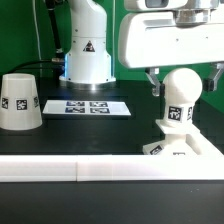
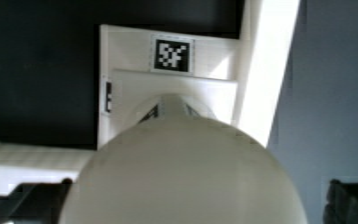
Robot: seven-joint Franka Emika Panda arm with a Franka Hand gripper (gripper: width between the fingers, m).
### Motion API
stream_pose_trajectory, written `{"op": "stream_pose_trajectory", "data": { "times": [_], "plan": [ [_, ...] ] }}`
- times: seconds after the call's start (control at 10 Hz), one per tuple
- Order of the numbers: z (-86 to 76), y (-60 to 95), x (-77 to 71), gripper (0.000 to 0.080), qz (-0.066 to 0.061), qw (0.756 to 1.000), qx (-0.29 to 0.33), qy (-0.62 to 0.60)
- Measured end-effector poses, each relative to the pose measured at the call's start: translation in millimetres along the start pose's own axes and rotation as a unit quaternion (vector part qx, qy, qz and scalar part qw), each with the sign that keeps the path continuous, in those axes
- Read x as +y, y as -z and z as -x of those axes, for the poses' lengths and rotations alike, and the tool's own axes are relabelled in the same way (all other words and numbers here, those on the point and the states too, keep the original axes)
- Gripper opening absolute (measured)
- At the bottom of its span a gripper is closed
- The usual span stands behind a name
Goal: Assemble lamp
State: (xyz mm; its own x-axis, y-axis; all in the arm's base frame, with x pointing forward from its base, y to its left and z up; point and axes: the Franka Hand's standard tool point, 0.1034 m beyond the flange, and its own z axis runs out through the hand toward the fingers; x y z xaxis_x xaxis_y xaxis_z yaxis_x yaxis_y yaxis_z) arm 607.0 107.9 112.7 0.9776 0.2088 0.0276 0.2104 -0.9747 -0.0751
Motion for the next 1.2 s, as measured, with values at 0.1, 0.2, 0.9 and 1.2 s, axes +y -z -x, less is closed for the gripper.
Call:
{"op": "stream_pose_trajectory", "data": {
  "times": [0.1,0.2,0.9,1.2],
  "plan": [
    [0.3,-0.5,1.3,0.0698,0.002,0.999,-0.001,0.044],
    [0.0,-0.7,3.5,0.0698,0.005,0.994,-0.002,0.107],
    [-6.2,-1.9,10.4,0.0698,0.013,0.947,-0.011,0.322],
    [-3.9,-3.8,10.8,0.0604,0.012,0.943,-0.013,0.332]
  ]
}}
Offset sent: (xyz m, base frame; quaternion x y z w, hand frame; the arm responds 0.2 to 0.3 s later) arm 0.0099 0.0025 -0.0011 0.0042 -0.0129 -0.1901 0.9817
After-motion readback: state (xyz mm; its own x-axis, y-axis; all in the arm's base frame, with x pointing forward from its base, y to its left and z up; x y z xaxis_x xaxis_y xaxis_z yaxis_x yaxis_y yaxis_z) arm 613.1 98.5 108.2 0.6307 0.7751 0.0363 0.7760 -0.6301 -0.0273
